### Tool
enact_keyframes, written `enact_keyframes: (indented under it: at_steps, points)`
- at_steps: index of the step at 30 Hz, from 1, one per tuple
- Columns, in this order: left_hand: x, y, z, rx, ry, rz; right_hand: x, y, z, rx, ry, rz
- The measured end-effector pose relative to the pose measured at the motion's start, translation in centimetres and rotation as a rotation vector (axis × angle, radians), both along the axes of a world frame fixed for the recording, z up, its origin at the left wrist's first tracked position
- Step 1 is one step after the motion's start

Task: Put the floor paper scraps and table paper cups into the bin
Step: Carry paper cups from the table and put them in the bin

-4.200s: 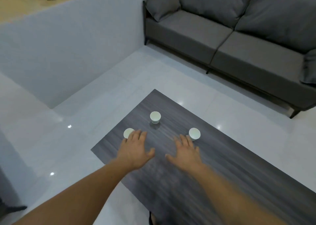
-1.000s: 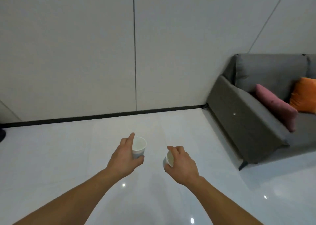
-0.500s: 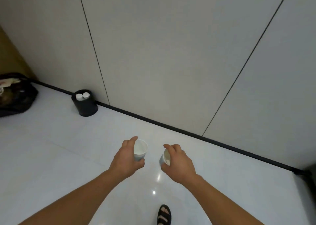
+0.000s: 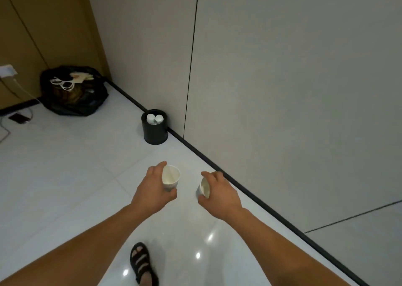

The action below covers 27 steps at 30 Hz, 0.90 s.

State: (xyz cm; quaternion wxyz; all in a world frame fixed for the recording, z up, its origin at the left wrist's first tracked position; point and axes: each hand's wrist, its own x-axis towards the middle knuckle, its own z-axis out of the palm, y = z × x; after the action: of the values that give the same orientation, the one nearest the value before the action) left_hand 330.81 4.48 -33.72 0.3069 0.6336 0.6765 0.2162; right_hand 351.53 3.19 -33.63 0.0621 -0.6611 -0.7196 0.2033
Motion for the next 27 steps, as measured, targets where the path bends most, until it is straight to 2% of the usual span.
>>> enact_keyframes:
  at_steps: [10,16,27]
  points:
    - [-10.5,18.0,1.0,0.006,0.044,-0.052,-11.4,18.0,1.1,0.009,0.016,-0.025]
    - [-14.0,28.0,0.4,0.041,0.025,-0.020,-14.5,27.9,0.0,0.006,0.010,0.002]
    - [-23.0,48.0,-1.5,0.010,0.122,0.140,-23.2,51.9,-2.6,-0.022,0.044,0.192]
